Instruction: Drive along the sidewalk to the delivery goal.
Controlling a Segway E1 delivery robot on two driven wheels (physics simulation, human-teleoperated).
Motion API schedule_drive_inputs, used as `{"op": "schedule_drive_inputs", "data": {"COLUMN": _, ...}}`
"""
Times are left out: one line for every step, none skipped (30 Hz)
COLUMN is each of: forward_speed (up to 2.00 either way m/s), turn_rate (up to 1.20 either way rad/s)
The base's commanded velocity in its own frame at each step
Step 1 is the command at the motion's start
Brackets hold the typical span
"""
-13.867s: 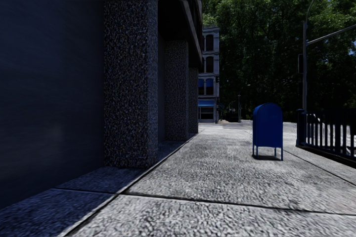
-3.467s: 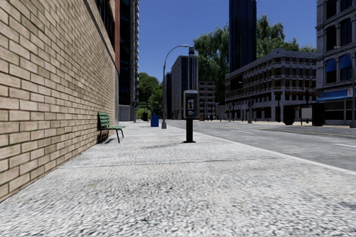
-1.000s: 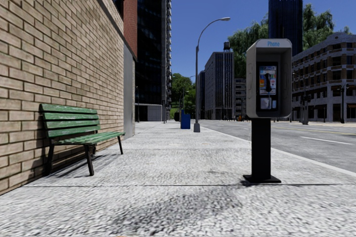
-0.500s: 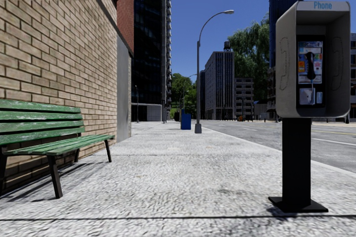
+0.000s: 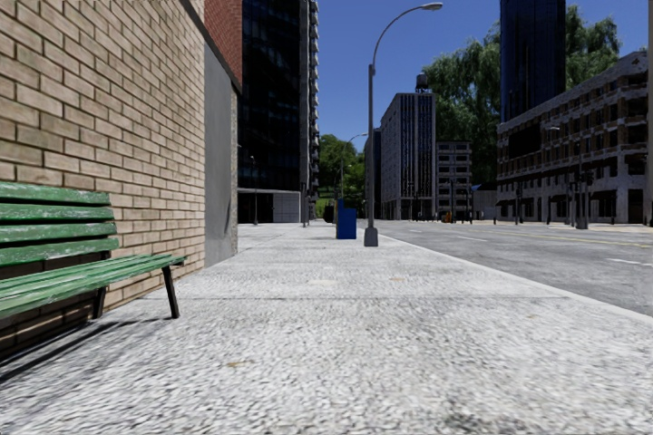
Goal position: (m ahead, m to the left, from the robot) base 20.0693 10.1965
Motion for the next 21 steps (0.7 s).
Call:
{"op": "schedule_drive_inputs", "data": {"forward_speed": 1.42, "turn_rate": 0.0}}
{"op": "schedule_drive_inputs", "data": {"forward_speed": 1.42, "turn_rate": 0.0}}
{"op": "schedule_drive_inputs", "data": {"forward_speed": 1.42, "turn_rate": 0.0}}
{"op": "schedule_drive_inputs", "data": {"forward_speed": 1.42, "turn_rate": 0.0}}
{"op": "schedule_drive_inputs", "data": {"forward_speed": 1.42, "turn_rate": 0.0}}
{"op": "schedule_drive_inputs", "data": {"forward_speed": 1.41, "turn_rate": 0.0}}
{"op": "schedule_drive_inputs", "data": {"forward_speed": 1.41, "turn_rate": 0.0}}
{"op": "schedule_drive_inputs", "data": {"forward_speed": 1.41, "turn_rate": 0.0}}
{"op": "schedule_drive_inputs", "data": {"forward_speed": 1.41, "turn_rate": 0.0}}
{"op": "schedule_drive_inputs", "data": {"forward_speed": 1.41, "turn_rate": 0.0}}
{"op": "schedule_drive_inputs", "data": {"forward_speed": 1.41, "turn_rate": 0.0}}
{"op": "schedule_drive_inputs", "data": {"forward_speed": 1.41, "turn_rate": 0.0}}
{"op": "schedule_drive_inputs", "data": {"forward_speed": 1.41, "turn_rate": 0.0}}
{"op": "schedule_drive_inputs", "data": {"forward_speed": 1.41, "turn_rate": 0.0}}
{"op": "schedule_drive_inputs", "data": {"forward_speed": 1.41, "turn_rate": 0.0}}
{"op": "schedule_drive_inputs", "data": {"forward_speed": 1.41, "turn_rate": 0.0}}
{"op": "schedule_drive_inputs", "data": {"forward_speed": 1.41, "turn_rate": 0.0}}
{"op": "schedule_drive_inputs", "data": {"forward_speed": 1.41, "turn_rate": 0.0}}
{"op": "schedule_drive_inputs", "data": {"forward_speed": 1.41, "turn_rate": 0.0}}
{"op": "schedule_drive_inputs", "data": {"forward_speed": 1.41, "turn_rate": 0.0}}
{"op": "schedule_drive_inputs", "data": {"forward_speed": 1.41, "turn_rate": 0.0}}
